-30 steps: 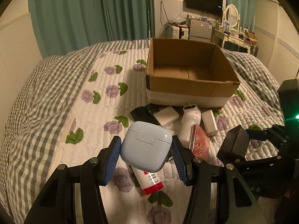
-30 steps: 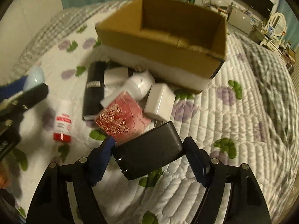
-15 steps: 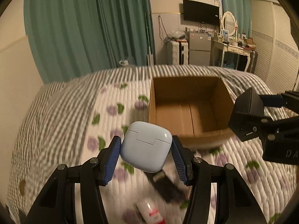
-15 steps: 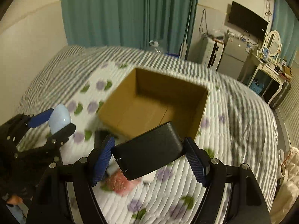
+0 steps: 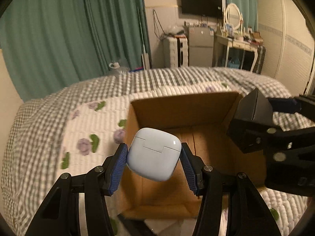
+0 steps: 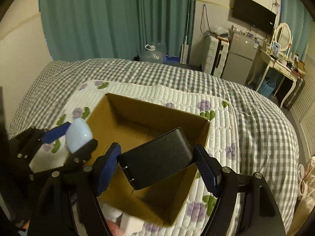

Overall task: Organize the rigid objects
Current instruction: 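Carry both items into the cardboard box and open both grippers, then grasp the red-capped white bottle with the left gripper while the right gripper grasps the pink card case, then lower the bottle and card case into the box and open both grippers, then grasp the white square charger with the right gripper while the left gripper grasps the black cylinder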

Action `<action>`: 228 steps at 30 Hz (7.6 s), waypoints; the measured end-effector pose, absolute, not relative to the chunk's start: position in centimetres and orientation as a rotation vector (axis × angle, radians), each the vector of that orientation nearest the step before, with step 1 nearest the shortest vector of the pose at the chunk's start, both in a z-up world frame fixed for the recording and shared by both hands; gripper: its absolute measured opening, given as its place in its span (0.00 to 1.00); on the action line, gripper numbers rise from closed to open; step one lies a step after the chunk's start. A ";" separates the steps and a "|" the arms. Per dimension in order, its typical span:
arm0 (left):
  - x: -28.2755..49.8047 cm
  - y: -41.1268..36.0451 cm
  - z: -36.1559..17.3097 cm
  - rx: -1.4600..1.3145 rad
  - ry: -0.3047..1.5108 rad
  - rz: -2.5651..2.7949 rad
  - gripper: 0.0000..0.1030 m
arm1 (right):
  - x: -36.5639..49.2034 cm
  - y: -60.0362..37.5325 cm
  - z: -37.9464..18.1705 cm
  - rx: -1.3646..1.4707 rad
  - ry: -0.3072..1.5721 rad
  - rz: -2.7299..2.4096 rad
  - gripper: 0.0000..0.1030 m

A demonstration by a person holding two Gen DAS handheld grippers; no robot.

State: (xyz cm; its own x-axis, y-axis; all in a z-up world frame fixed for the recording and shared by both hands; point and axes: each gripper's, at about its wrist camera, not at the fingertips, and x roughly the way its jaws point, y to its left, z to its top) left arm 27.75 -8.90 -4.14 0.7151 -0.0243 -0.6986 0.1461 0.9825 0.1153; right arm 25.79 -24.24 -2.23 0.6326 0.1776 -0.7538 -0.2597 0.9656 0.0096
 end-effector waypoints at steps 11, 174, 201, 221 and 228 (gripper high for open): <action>30.9 -10.4 -8.6 0.173 0.832 -0.139 0.56 | 29.1 -25.5 -5.9 -0.096 0.894 0.244 0.74; 32.9 -13.1 -7.7 0.281 0.849 -0.187 0.49 | 28.6 -27.5 -8.7 -0.038 0.825 0.210 0.09; 18.6 -4.5 5.2 0.159 0.627 -0.094 0.82 | 17.7 -24.0 3.1 -0.097 0.664 0.155 0.80; 14.9 -1.8 -7.4 0.107 0.835 0.038 0.84 | 13.7 -22.5 -10.5 -0.128 0.940 0.144 0.93; 16.5 -1.4 -12.4 0.094 0.947 0.065 0.84 | 16.3 -22.2 -16.6 -0.135 1.090 0.131 0.85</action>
State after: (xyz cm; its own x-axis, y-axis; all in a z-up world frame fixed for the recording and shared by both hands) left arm 16.49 -1.43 -12.41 0.5824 0.0966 -0.8071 -0.0145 0.9940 0.1085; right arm 16.29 -22.15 -16.59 0.4566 0.0397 -0.8888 -0.1726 0.9840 -0.0447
